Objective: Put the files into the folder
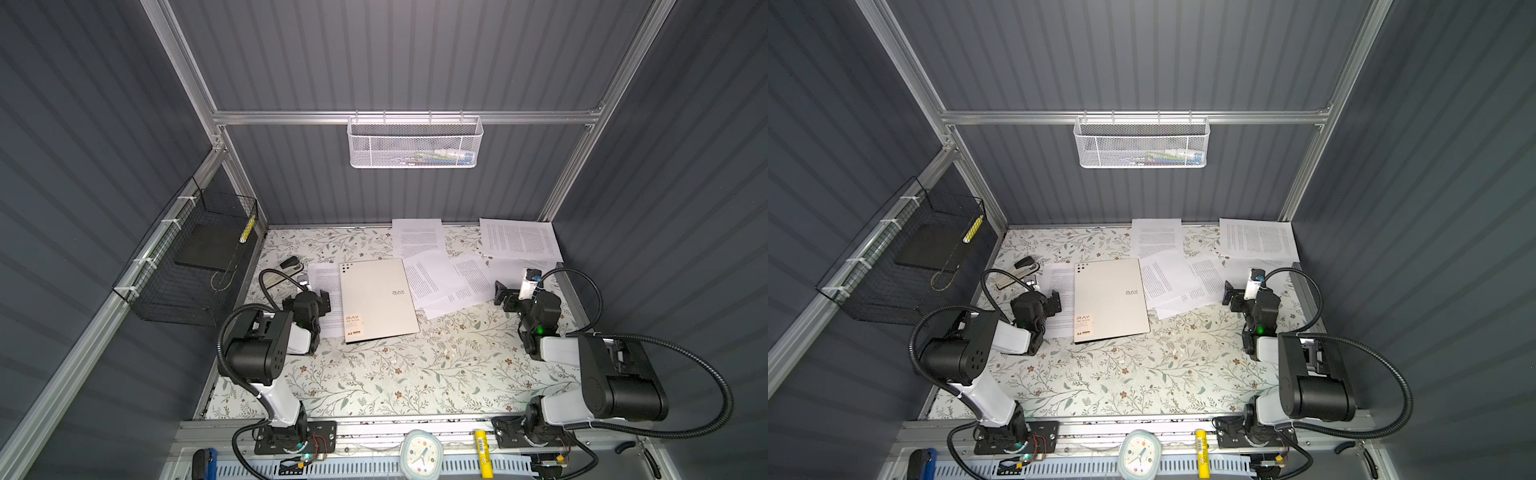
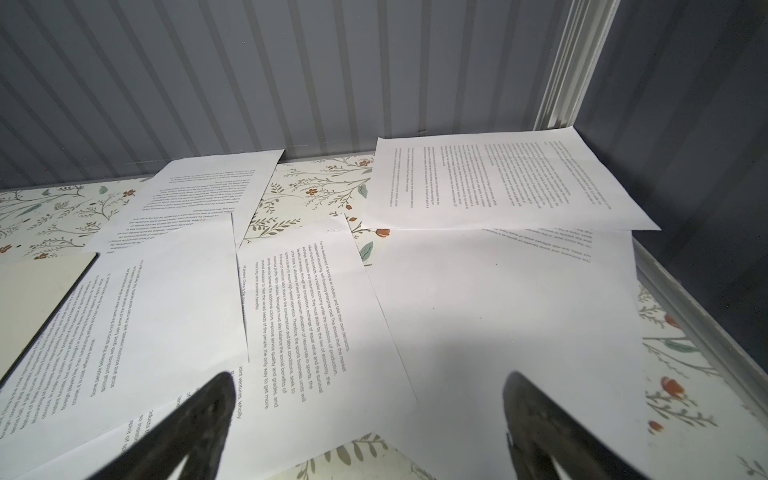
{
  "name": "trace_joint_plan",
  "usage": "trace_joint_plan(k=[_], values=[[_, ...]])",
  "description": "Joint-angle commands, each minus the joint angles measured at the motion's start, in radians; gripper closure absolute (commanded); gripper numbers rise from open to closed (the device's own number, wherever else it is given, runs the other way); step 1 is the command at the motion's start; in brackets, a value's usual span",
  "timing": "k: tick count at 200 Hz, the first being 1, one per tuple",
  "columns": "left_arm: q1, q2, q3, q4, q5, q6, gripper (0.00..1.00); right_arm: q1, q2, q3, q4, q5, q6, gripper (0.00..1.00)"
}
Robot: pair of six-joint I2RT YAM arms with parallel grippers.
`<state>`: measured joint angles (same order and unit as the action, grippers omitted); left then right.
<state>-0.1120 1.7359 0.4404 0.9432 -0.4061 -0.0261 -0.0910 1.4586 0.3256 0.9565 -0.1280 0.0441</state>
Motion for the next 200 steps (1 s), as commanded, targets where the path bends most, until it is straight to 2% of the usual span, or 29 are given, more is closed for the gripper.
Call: trace_joint_plan(k=[1, 20, 27, 33, 45, 59, 69, 76, 88, 97, 100, 103, 105, 113, 118, 139, 149, 167, 200], values=[[0.006, -0.022, 0.009, 0.007, -0.007, -0.012, 0.0, 0.004, 0.0, -0.001, 0.019, -0.001, -0.001, 0.01], [0.005, -0.029, 0.007, 0.027, -0.032, -0.004, 0.0, 0.002, 0.002, 0.006, 0.007, 0.021, 0.009, 0.01], [0.004, -0.065, 0.017, -0.03, -0.01, 0.001, 0.0, -0.001, 0.0, 0.005, 0.011, 0.036, 0.017, 0.01], [-0.013, -0.109, 0.035, -0.1, -0.015, 0.02, 0.0, 0.003, -0.018, -0.005, 0.022, 0.096, 0.031, 0.01], [-0.076, -0.209, 0.097, -0.284, -0.114, 0.037, 0.0, 0.056, -0.148, -0.026, -0.058, 0.24, 0.017, 0.01], [-0.103, -0.279, 0.227, -0.568, -0.179, -0.078, 0.0, 0.133, -0.284, 0.027, -0.278, 0.353, 0.008, 0.01], [-0.104, -0.287, 0.338, -0.812, -0.148, -0.191, 0.0, 0.149, -0.332, 0.091, -0.427, 0.365, 0.103, 0.01], [-0.109, -0.276, 0.395, -0.922, -0.097, -0.24, 0.0, 0.148, -0.37, 0.129, -0.506, 0.355, 0.18, 0.01], [-0.115, -0.268, 0.413, -0.969, 0.055, -0.294, 0.0, 0.147, -0.363, 0.178, -0.576, 0.354, 0.312, 0.01], [-0.115, -0.267, 0.41, -0.983, 0.145, -0.334, 0.0, 0.139, -0.346, 0.19, -0.608, 0.388, 0.509, 0.01], [-0.115, -0.266, 0.413, -0.998, 0.167, -0.348, 0.0, 0.126, -0.332, 0.2, -0.644, 0.364, 0.603, 0.01], [-0.114, -0.263, 0.419, -1.014, 0.189, -0.358, 0.0, 0.115, -0.317, 0.204, -0.658, 0.338, 0.637, 0.01], [-0.114, -0.261, 0.424, -1.03, 0.202, -0.363, 0.0, 0.098, -0.306, 0.21, -0.665, 0.276, 0.673, 0.01], [-0.114, -0.247, 0.45, -1.079, 0.26, -0.376, 0.0, 0.062, -0.287, 0.217, -0.647, 0.127, 0.693, 0.01], [-0.114, -0.234, 0.468, -1.103, 0.307, -0.375, 0.0, 0.064, -0.277, 0.217, -0.633, 0.085, 0.696, 0.01], [-0.11, -0.174, 0.516, -1.148, 0.472, -0.381, 0.02, 0.168, -0.245, 0.253, -0.639, 0.075, 0.642, 0.01], [-0.097, -0.134, 0.535, -1.164, 0.504, -0.399, 0.09, 0.223, -0.198, 0.311, -0.708, 0.045, 0.606, 0.01], [-0.07, -0.057, 0.576, -1.179, 0.566, -0.405, 0.31, 0.301, -0.118, 0.416, -0.814, -0.01, 0.559, 0.01], [-0.058, 0.042, 0.639, -1.223, 0.566, -0.407, 0.49, 0.409, -0.01, 0.48, -0.845, -0.074, 0.532, 0.01]])
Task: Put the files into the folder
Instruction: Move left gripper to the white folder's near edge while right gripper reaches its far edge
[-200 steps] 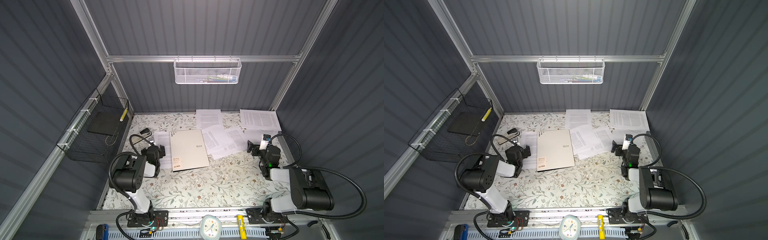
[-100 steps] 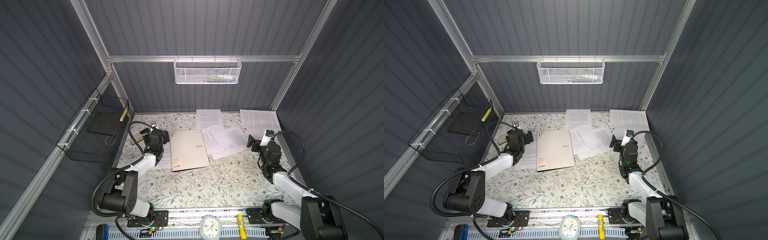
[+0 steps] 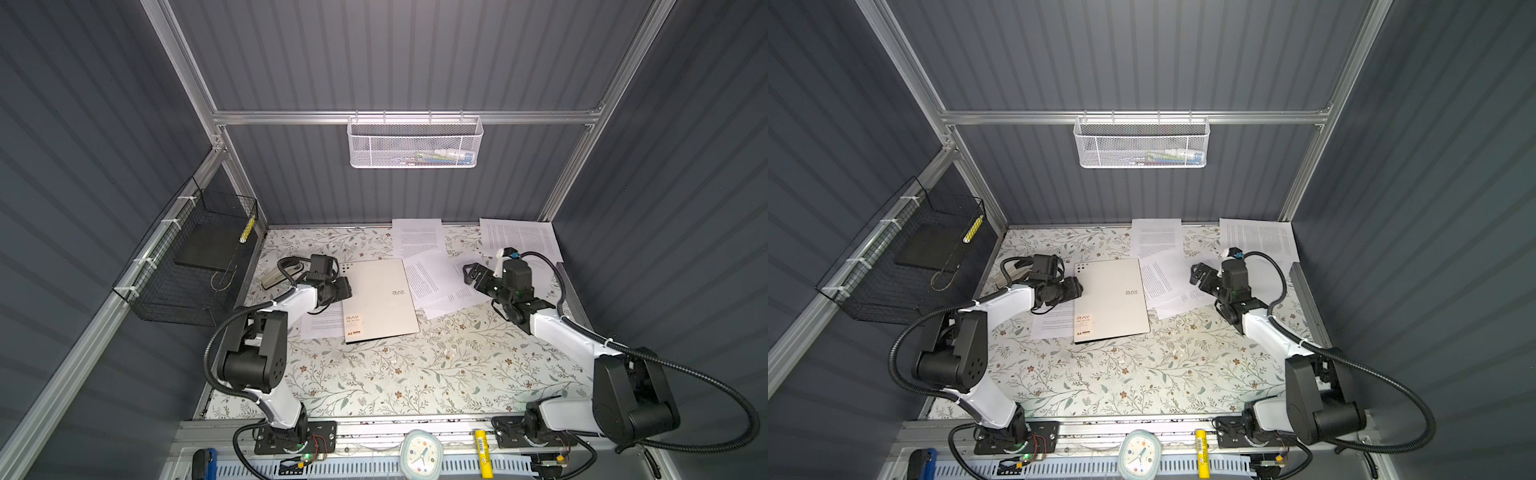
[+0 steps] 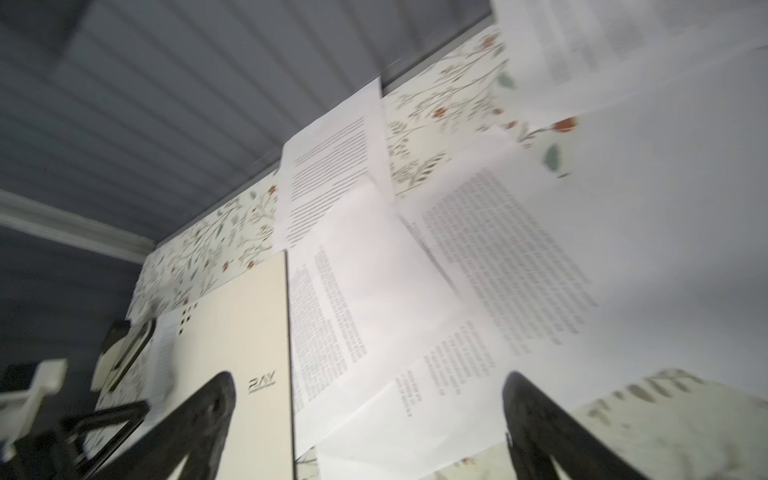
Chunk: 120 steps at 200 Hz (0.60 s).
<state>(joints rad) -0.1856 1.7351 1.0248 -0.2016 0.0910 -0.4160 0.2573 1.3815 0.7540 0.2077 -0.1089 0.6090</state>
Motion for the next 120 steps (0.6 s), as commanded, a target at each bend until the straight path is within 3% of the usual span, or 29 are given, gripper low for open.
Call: trace_joint_plan(k=[1, 68, 120], values=[[0.016, 0.045, 0.057, -0.077, 0.07, -0.017, 0.49, 0.063, 0.071, 0.055, -0.099, -0.095, -0.034, 0.01], [0.039, 0.095, 0.05, -0.085, 0.068, -0.003, 0.8, 0.212, 0.326, 0.282, -0.207, -0.206, -0.123, 0.01], [0.044, 0.133, 0.048, -0.13, 0.002, 0.005, 0.91, 0.277, 0.482, 0.457, -0.295, -0.261, -0.158, 0.01]])
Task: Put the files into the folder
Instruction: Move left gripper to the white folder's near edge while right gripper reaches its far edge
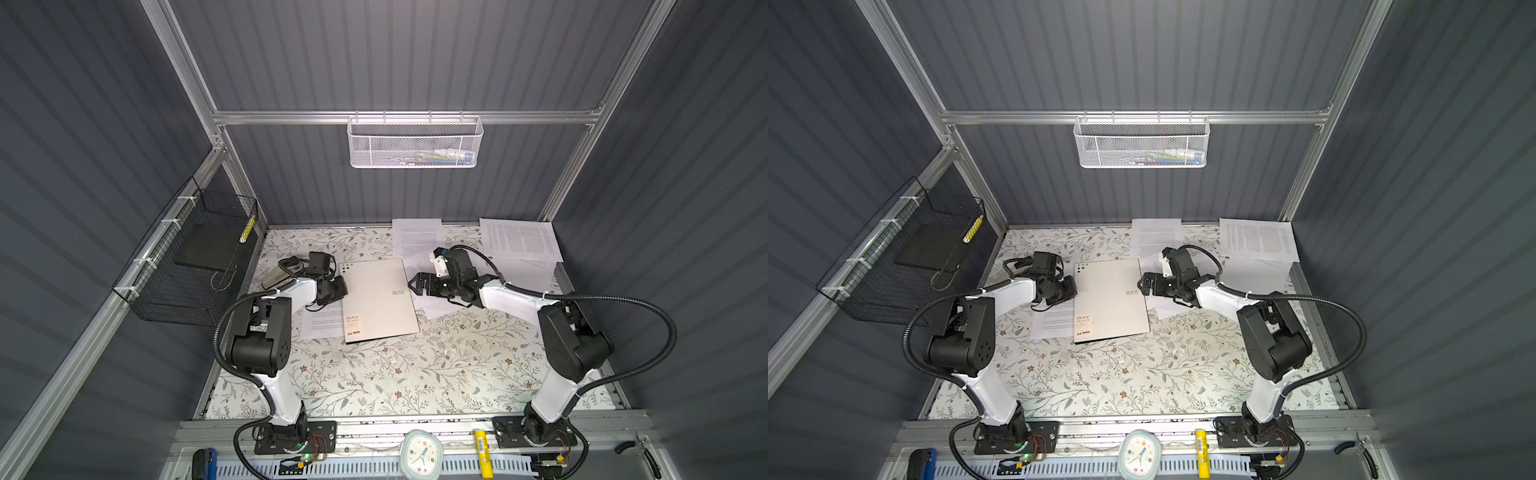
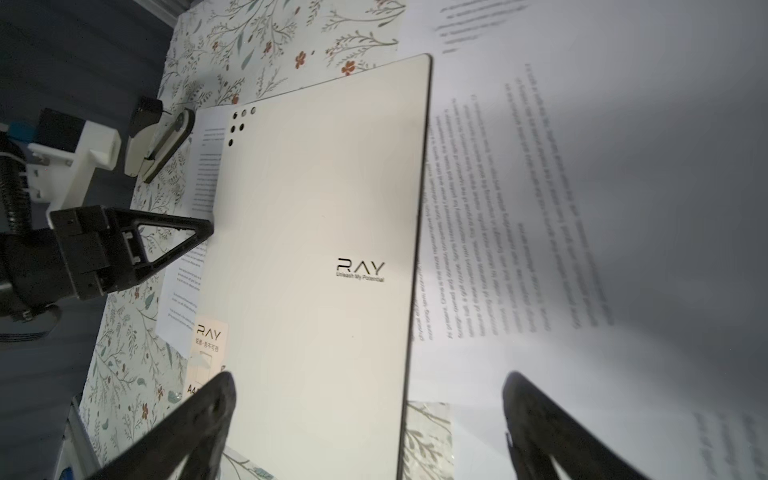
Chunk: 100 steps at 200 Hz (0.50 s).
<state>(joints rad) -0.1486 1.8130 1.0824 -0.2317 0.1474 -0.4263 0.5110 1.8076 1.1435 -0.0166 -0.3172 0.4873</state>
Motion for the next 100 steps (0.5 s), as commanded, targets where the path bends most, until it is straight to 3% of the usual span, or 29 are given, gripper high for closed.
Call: trace_joint_plan(k=[1, 36, 100], values=[[0.008, 0.055, -0.01, -0.101, -0.056, 0.015, 0.91, 0.023, 0.058, 0.07, -0.072, -0.054, -0.037, 0.01], [0.018, 0.08, -0.022, -0.094, -0.052, 0.017, 0.96, 0.041, 0.15, 0.147, -0.108, -0.085, -0.041, 0.01], [0.037, 0.134, -0.026, -0.064, 0.017, 0.01, 0.96, 0.058, 0.251, 0.202, -0.128, -0.111, -0.005, 0.01]])
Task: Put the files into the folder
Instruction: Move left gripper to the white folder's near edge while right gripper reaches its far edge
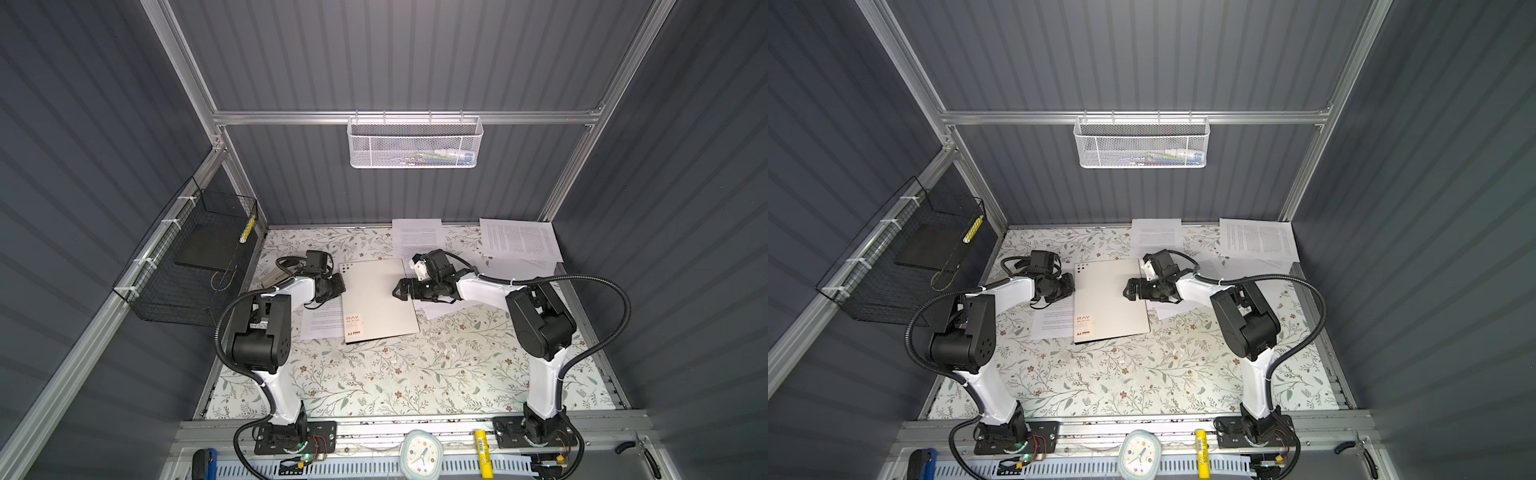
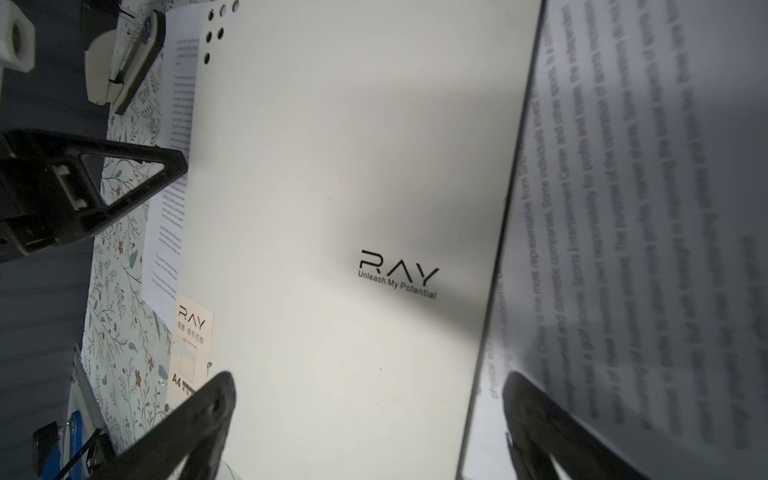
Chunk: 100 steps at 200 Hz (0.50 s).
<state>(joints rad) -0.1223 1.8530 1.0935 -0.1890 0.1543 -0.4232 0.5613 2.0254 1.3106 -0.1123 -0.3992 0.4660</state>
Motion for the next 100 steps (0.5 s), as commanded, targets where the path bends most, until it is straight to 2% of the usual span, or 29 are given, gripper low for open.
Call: trace_joint_plan(k=[1, 47, 100], values=[[0.01, 0.095, -0.037, -0.107, 0.01, 0.007, 0.96, 0.008, 0.034, 0.035, -0.032, -0.029, 0.016, 0.01], [0.012, 0.126, -0.037, -0.091, 0.047, 0.016, 0.96, 0.009, 0.073, 0.055, -0.04, -0.052, 0.042, 0.01], [0.007, 0.128, -0.026, -0.063, 0.136, 0.018, 0.94, 0.009, 0.062, 0.062, 0.011, -0.152, 0.083, 0.01]])
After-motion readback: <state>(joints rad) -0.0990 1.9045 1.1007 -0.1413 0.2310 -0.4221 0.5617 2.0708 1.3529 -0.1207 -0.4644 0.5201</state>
